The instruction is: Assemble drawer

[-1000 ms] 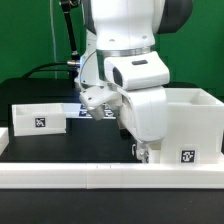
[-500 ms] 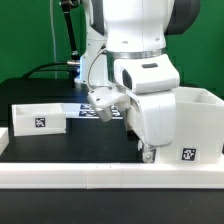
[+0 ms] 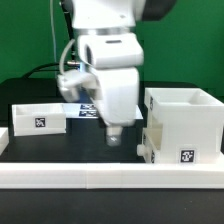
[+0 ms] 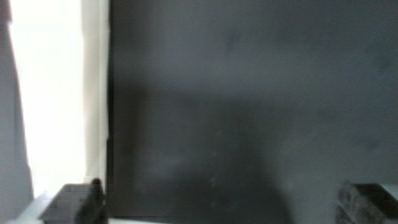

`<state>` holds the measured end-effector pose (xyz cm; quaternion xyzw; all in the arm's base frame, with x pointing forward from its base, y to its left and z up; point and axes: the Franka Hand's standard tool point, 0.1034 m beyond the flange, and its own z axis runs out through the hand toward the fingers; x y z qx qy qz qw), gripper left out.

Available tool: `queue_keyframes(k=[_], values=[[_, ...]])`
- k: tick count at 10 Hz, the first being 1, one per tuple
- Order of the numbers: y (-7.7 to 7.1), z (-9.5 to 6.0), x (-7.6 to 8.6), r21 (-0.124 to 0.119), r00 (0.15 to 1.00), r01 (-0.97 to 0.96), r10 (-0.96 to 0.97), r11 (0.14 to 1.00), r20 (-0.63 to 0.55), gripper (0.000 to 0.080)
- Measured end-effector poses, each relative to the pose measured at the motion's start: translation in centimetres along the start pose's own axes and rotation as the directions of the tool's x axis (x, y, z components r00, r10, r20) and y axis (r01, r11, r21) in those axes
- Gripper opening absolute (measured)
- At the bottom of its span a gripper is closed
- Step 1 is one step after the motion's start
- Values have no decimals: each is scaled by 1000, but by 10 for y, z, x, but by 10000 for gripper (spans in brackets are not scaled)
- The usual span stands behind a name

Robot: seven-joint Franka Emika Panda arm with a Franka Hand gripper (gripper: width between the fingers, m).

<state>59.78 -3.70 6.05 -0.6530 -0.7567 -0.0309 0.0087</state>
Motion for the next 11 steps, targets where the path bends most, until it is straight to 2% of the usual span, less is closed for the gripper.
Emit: queue_keyframes(k=[1,3,4,5,6,9,10,11], values=[[-8,-8,-11,-15,1000,-19,19,1000,9,648],[-21,-29,-36,-72,997,-74,76,995,23,648],[-36,-30,-39,-108,991,-130,132,986,18,648],[-58,-27,-40,-132,982,-186,189,974,6,648],[-71,-27,-42,-120,979,-203,205,972,5,648],[-72,-25,-44,-117,979,-201,203,973,8,648],[-81,-24,-57,-151,970,-239,242,959,7,648],[-102,-21,-68,-168,956,-287,294,943,13,648]])
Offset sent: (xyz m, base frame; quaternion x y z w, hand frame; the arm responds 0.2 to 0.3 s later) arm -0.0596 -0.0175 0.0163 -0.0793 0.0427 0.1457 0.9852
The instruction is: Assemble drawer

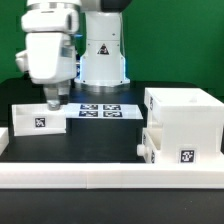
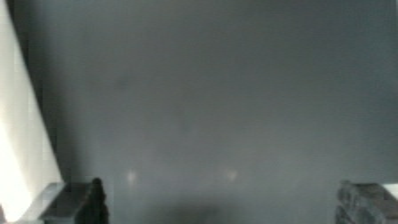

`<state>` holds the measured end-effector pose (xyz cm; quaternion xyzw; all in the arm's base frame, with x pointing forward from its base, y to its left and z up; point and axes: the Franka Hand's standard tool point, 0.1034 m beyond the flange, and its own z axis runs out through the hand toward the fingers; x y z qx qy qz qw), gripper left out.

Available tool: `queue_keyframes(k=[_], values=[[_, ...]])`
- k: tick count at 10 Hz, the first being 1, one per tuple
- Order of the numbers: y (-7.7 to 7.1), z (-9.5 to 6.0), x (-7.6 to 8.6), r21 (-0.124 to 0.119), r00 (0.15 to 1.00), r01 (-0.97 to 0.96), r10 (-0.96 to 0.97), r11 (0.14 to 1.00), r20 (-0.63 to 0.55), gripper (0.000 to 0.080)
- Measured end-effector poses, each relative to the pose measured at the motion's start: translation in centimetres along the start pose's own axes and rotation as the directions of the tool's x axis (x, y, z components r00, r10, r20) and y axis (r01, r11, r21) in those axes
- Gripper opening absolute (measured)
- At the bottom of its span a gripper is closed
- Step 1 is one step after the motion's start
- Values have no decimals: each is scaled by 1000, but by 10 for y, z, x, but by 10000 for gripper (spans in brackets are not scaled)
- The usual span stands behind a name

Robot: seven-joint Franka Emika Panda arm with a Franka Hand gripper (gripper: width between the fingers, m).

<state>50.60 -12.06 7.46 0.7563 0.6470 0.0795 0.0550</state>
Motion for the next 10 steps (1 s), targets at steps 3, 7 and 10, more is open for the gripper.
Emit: queue_keyframes(k=[3,7,10], values=[[-22,1,-13,8,999,-44,44,999,10,648],[-23,1,-14,4,959,-283,283,959,11,648],[-42,0,-17,-9,782,-623,623,783,14,648]])
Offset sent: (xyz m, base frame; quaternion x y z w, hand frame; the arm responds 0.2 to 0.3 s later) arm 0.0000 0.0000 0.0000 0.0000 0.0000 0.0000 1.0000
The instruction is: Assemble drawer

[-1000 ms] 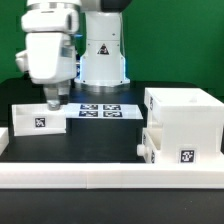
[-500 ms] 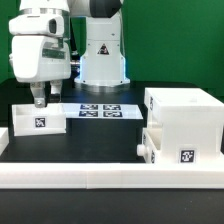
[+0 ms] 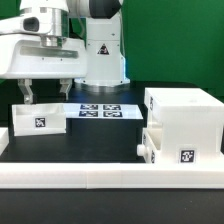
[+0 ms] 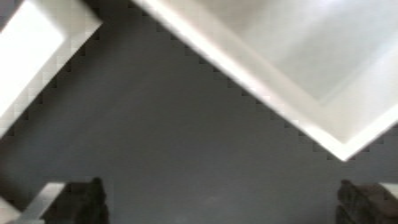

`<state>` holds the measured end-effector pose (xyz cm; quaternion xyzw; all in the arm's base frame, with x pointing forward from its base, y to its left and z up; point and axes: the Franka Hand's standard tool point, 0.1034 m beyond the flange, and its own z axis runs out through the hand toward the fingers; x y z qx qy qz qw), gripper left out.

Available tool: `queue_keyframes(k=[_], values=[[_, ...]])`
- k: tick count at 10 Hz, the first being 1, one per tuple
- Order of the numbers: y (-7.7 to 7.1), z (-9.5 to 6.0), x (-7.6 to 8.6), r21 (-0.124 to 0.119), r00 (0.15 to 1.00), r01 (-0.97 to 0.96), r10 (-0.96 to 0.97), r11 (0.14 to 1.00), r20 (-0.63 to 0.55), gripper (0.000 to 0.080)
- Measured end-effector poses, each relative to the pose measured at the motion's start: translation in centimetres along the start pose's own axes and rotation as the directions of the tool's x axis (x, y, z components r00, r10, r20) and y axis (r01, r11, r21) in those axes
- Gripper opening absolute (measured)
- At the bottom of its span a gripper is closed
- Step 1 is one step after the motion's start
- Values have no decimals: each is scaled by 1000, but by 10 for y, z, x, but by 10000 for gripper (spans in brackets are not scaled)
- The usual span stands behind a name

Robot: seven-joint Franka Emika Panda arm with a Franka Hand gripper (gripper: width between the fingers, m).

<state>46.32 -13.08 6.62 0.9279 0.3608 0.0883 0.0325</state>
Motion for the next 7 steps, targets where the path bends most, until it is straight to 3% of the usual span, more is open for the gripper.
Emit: queue_keyframes(k=[2,4,6,7], values=[[-7,0,-2,5,990,-144,144,990,2,648],[-6,0,-6,8,974,-226,226,974,2,648],[-6,1,-6,9,973,-230,230,973,3,648],[-13,2,-14,45,955,-297,296,954,36,648]])
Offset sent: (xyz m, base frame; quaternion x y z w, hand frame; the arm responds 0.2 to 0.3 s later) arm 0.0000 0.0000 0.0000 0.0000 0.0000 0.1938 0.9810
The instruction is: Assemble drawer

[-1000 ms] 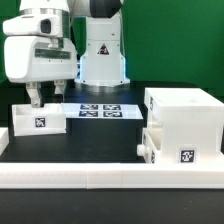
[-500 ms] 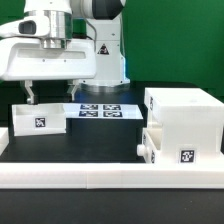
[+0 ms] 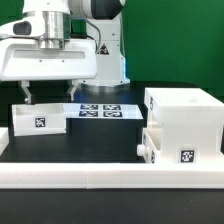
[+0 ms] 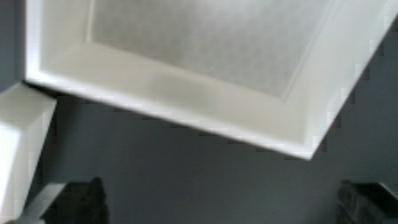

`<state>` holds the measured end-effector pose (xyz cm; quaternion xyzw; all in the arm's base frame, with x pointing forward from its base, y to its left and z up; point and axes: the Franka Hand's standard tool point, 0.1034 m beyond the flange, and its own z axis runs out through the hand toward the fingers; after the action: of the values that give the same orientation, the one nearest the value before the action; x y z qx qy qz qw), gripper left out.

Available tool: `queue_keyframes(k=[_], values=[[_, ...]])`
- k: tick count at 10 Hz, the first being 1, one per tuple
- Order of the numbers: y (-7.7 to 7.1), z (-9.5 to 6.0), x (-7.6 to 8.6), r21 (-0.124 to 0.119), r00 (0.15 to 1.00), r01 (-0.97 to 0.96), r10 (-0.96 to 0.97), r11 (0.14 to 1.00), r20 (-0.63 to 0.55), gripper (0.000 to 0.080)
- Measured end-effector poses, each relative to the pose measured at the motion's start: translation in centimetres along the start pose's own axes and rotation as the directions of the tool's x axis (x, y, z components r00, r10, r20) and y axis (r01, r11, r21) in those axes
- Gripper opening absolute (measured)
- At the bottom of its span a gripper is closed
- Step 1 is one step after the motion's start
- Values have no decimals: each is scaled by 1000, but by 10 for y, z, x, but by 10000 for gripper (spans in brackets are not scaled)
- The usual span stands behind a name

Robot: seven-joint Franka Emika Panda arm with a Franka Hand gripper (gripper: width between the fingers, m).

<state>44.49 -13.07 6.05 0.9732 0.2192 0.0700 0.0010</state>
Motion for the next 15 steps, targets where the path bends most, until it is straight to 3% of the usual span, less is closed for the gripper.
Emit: queue_keyframes(k=[3,7,12,15], values=[[-25,12,-22,41,998,-46,44,998,44,648],[-43,43,-46,18,998,-56,56,998,19,648],[-43,48,-54,-9,998,-65,65,998,-4,648],[-43,48,-54,-9,998,-65,65,998,-4,253]])
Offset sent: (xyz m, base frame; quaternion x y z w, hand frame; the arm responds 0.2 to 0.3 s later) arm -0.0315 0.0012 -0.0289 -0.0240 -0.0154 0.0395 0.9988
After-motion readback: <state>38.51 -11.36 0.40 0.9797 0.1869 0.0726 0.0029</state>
